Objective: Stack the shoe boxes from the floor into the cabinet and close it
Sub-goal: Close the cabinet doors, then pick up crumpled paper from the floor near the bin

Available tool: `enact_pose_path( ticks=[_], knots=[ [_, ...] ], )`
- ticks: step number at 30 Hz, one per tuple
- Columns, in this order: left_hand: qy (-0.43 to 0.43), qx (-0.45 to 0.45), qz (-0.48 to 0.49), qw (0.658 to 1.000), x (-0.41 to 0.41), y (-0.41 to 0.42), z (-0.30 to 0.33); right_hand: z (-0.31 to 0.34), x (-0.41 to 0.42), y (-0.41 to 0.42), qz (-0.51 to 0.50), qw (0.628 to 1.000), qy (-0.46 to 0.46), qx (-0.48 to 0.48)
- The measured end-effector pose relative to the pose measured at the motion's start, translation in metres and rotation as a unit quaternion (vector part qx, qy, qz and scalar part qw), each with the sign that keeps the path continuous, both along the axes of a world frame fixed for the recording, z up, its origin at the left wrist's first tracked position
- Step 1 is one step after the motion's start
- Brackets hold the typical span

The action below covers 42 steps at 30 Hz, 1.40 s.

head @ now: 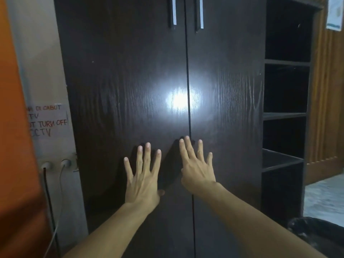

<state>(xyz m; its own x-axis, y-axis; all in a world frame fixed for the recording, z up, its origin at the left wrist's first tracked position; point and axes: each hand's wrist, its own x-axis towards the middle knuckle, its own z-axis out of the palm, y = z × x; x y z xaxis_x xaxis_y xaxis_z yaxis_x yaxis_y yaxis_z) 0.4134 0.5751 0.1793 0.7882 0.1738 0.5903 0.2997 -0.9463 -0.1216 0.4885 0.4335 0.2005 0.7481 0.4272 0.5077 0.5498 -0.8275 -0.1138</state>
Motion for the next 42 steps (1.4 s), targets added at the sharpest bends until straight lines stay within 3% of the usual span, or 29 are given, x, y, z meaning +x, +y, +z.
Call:
enact_pose_path(
  ticks=[11,17,24,29,34,42],
  knots=[
    [0.071,0.008,0.004,0.997,-0.002,-0.006,-0.002,0.004,0.008,-0.021,0.077,0.993,0.083,-0.022],
    [0.158,-0.025,-0.05,0.986,-0.011,-0.043,-0.033,-0.016,-0.008,-0.081,0.028,0.985,0.166,-0.046],
    [0.346,-0.122,-0.109,0.924,-0.012,-0.102,-0.103,-0.089,-0.021,-0.161,-0.048,0.955,0.274,-0.1],
    [0.423,-0.184,-0.123,0.878,-0.005,-0.135,-0.163,-0.158,-0.018,-0.207,-0.08,0.931,0.341,-0.104],
    [0.453,-0.24,-0.102,0.852,-0.001,-0.148,-0.223,-0.221,-0.017,-0.238,-0.106,0.905,0.394,-0.119],
    [0.449,-0.306,-0.046,0.838,-0.019,-0.148,-0.335,-0.324,-0.027,-0.249,-0.093,0.862,0.481,-0.13]
  ],
)
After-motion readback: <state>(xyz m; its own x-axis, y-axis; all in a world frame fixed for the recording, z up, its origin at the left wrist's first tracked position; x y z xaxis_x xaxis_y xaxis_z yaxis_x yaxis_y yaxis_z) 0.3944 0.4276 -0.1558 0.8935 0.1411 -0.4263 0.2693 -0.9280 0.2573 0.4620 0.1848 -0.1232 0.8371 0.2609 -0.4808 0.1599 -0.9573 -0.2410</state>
